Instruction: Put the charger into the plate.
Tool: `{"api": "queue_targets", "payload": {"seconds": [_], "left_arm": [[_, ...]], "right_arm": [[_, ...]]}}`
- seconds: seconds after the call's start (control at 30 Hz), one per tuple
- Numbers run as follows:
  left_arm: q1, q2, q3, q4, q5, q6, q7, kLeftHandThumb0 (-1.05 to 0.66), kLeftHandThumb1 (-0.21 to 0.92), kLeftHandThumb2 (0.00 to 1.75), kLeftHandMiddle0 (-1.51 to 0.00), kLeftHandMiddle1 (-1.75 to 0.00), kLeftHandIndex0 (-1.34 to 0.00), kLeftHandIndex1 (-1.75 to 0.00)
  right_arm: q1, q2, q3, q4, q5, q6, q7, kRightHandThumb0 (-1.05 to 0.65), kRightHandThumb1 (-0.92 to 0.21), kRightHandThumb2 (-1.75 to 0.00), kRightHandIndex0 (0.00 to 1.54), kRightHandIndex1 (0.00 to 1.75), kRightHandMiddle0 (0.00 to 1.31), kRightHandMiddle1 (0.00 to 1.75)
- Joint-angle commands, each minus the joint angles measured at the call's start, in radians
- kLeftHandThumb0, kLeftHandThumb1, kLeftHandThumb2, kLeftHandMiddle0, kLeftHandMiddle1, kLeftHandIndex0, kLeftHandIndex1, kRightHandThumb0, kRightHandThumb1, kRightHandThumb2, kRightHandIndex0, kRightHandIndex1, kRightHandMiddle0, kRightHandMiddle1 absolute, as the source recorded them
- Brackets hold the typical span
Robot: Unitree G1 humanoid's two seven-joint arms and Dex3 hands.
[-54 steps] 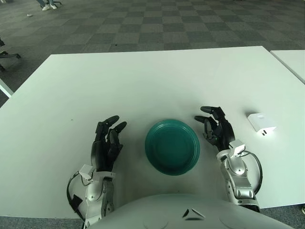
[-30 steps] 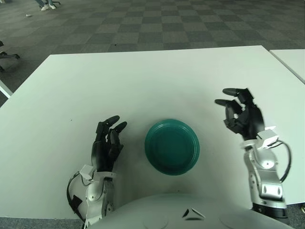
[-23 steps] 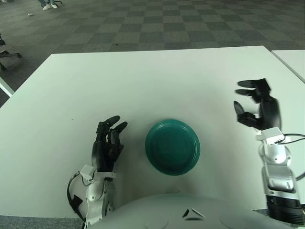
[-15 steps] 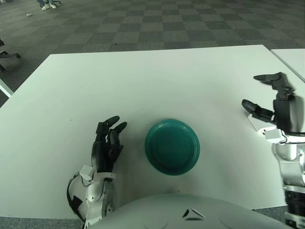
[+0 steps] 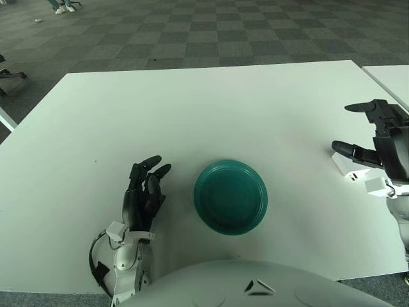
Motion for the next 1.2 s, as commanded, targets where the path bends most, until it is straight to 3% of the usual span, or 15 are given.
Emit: {"api": "queue_targets", "payload": {"seconds": [0.0, 0.27, 0.47, 0.67, 1.17], "left_arm": [[0.017, 0.014, 0.012, 0.015, -0.010, 0.031, -0.008, -0.85, 0.92, 0.73, -0.32, -1.00, -0.17, -1.22], [0.017, 0.027, 0.019, 0.007, -0.020, 0.047, -0.018, -0.84, 0.92, 0.74, -0.31, -1.00, -0.17, -1.21], [0.017, 0.034, 0.023, 0.007, -0.019, 0.044, -0.028, -0.85, 0.92, 0.74, -0.32, -1.01, -0.16, -1.20], [0.019, 0.042, 0.027, 0.004, -0.021, 0.046, -0.031, -0.84, 0.92, 0.75, -0.32, -1.01, -0.16, -1.20], [0.011, 0.051, 0.046, 0.007, -0.017, 0.056, -0.023, -0.83, 0.92, 0.75, -0.30, -0.98, -0.17, -1.20]], "right_arm": [[0.033, -0.041, -0.028, 0.004, 0.023, 0.046, 0.077, -0.79, -0.92, -0.50, 0.34, 0.44, 0.02, 1.00], [0.069, -0.022, -0.012, -0.053, 0.028, 0.136, 0.168, -0.82, -0.92, -0.43, 0.35, 0.29, 0.00, 0.95], [0.025, -0.036, 0.062, 0.180, -0.028, 0.136, 0.104, -0.81, -0.92, -0.41, 0.35, 0.25, 0.00, 0.88], [0.007, -0.044, 0.090, 0.229, -0.029, 0.134, 0.064, -0.81, -0.92, -0.41, 0.35, 0.22, 0.00, 0.84], [-0.006, -0.050, 0.140, 0.300, -0.017, 0.220, 0.088, -0.82, -0.92, -0.41, 0.39, 0.21, 0.00, 0.86]]}}
